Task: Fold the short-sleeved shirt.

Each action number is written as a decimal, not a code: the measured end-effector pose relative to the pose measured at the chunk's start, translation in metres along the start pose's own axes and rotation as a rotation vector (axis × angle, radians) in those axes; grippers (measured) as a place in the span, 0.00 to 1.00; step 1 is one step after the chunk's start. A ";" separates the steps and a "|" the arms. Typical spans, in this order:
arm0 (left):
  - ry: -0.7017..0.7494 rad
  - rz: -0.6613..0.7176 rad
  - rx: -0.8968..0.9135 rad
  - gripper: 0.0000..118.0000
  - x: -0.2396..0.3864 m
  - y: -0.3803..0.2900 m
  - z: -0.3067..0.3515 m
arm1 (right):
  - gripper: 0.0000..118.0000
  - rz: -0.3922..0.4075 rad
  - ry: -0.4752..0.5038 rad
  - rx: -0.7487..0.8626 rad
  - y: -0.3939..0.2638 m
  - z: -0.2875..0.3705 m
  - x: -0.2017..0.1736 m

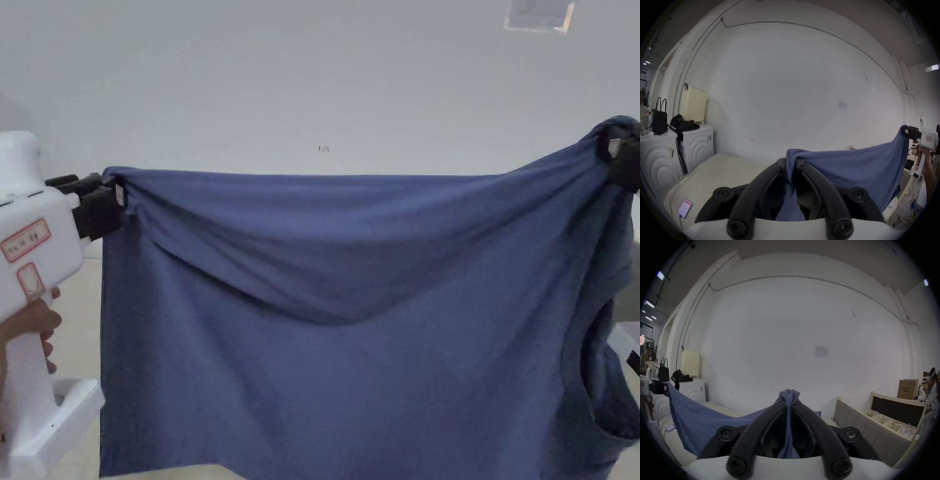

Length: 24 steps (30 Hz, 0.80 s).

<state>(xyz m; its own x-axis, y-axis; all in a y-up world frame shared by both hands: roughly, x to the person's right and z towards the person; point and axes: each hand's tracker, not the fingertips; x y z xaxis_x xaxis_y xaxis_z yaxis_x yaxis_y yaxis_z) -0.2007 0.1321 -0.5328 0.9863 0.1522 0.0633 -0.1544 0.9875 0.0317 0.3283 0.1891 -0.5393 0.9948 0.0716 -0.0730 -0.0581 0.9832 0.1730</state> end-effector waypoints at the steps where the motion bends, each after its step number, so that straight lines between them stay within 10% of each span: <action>1: -0.006 -0.012 0.021 0.10 0.001 0.014 0.003 | 0.02 -0.008 -0.004 0.014 0.011 0.007 -0.003; 24: 0.064 -0.025 -0.027 0.10 -0.072 0.022 -0.152 | 0.02 -0.002 0.029 -0.078 -0.020 -0.202 -0.032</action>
<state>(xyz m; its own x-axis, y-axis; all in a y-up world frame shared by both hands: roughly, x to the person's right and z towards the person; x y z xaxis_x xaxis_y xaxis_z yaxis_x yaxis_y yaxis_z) -0.2660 0.1491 -0.6879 0.9917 0.1286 -0.0014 -0.1286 0.9917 0.0058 0.2809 0.2007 -0.7393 0.9921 0.0732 -0.1022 -0.0634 0.9934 0.0959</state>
